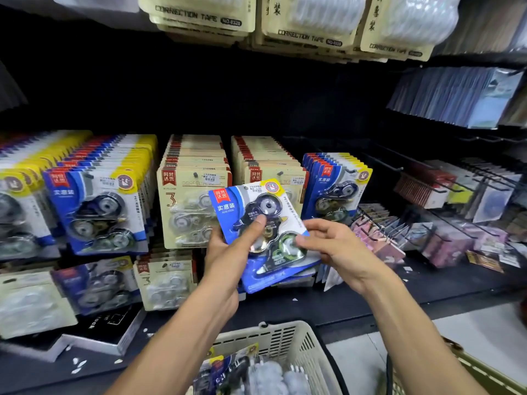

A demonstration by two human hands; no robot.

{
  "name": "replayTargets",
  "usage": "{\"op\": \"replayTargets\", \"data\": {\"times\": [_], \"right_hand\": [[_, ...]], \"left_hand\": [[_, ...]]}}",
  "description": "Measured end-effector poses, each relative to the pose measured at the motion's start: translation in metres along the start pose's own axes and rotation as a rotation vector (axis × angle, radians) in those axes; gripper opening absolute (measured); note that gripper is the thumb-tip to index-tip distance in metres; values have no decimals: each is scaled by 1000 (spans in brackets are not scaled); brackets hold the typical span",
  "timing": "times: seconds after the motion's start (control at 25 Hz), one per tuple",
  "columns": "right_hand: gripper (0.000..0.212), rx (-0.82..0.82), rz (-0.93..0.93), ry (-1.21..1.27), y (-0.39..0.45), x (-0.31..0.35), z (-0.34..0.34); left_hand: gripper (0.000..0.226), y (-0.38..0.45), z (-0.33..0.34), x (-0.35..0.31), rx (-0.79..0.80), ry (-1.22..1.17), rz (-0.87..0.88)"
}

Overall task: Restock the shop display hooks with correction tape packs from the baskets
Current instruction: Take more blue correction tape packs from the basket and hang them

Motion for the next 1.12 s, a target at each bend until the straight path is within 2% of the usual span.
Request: {"op": "replayTargets", "data": {"times": [0.08, 0.2, 0.36, 0.44, 0.6, 0.76, 0.96, 1.12], "right_hand": [[7, -46, -7, 145, -7, 0, -7], [8, -170, -90, 324, -14, -1, -26], [5, -597, -202, 354, -21, -15, -78], [10, -719, -176, 359, -24, -27, -100], [21, -754, -154, 334, -23, -35, -119], [8, -728, -117, 318, -21, -38, -124], [8, -828, -150, 298, -25, -39, -131], [12, -807, -123, 237, -25, -40, -132]], "left_hand": [[38, -1, 0, -2, -7, -31, -14], [21, -1, 2, -5, -22, -57, -20], [22, 2, 7, -5, -43, -29, 11], [24, 3, 8, -1, -51, -23, 7], [20, 6, 12, 5, -46, -12, -6], [23, 7, 17, 9, -41, 1, -20], [23, 9, 21, 11, -32, 21, -4], [22, 10, 20, 13, -31, 25, -4]]}}
Point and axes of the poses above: each hand's wrist, its own y-axis towards the middle knuckle, its own z-axis out of the palm, x = y × z, the point moved 2 cm from there along y, towards the middle knuckle, and after that the axes turned 14 degrees about x, right-handed, at the moved point
